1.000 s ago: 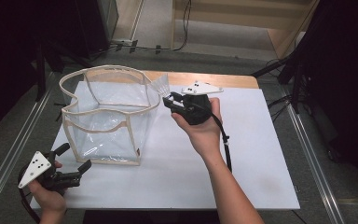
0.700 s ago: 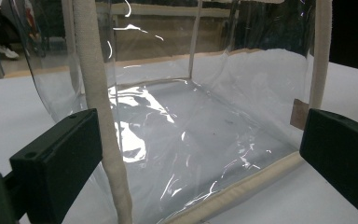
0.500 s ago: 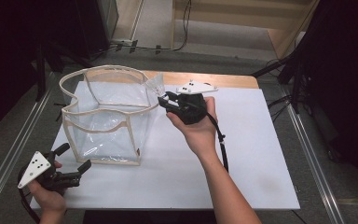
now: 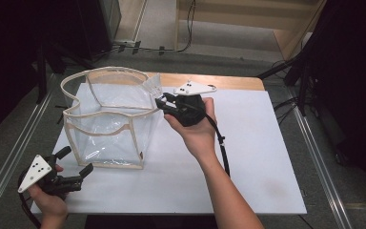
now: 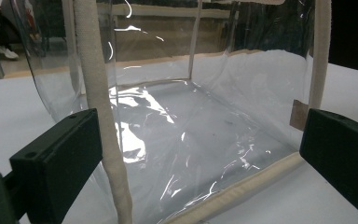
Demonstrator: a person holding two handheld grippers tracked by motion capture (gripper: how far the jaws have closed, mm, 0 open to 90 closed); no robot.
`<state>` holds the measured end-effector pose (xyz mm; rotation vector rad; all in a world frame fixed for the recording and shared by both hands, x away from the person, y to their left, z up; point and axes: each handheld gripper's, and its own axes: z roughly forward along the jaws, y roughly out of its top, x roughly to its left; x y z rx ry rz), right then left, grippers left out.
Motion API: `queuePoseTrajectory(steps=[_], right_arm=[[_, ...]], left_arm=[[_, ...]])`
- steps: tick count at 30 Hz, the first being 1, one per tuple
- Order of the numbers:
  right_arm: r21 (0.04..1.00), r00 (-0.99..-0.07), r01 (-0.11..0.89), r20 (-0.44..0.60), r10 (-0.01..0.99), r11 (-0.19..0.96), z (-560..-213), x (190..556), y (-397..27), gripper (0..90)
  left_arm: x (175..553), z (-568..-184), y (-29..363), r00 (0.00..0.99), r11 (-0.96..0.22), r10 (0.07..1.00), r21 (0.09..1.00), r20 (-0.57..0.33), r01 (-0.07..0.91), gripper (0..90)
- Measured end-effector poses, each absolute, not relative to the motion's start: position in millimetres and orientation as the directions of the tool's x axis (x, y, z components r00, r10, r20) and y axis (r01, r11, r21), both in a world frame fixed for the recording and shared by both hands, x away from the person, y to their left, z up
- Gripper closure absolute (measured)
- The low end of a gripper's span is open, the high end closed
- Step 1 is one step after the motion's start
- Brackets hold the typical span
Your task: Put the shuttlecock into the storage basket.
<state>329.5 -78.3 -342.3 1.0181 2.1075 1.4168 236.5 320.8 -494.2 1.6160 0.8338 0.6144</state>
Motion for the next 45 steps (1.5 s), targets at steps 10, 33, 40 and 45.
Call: queuePoseTrajectory(steps=[10, 33, 40, 45], right_arm=[[0.914, -0.669, 0.339, 0.066, 0.74, 0.225, -340.0, 330.3, -66.5, 63.0], [0.928, -0.673, 0.331, 0.106, 0.732, 0.17, -342.1, 325.3, -75.3, 17.4], [0.934, -0.684, 0.318, 0.108, 0.721, 0.161, -351.1, 319.9, -93.0, 0.0], [0.937, -0.671, 0.317, 0.11, 0.734, 0.149, -359.2, 316.1, -105.3, 0.0]], left_arm=[[236.7, -494.2, 320.8, 0.61, -0.086, 0.791, 0.978, -0.049, 0.19, 0.0], [236.7, -494.2, 320.9, 0.61, -0.091, 0.791, 0.977, -0.045, 0.191, 0.0], [236.7, -494.2, 320.8, 0.61, -0.091, 0.791, 0.977, -0.046, 0.192, 0.0], [236.6, -494.2, 320.9, 0.61, -0.093, 0.792, 0.977, -0.044, 0.191, 0.0]])
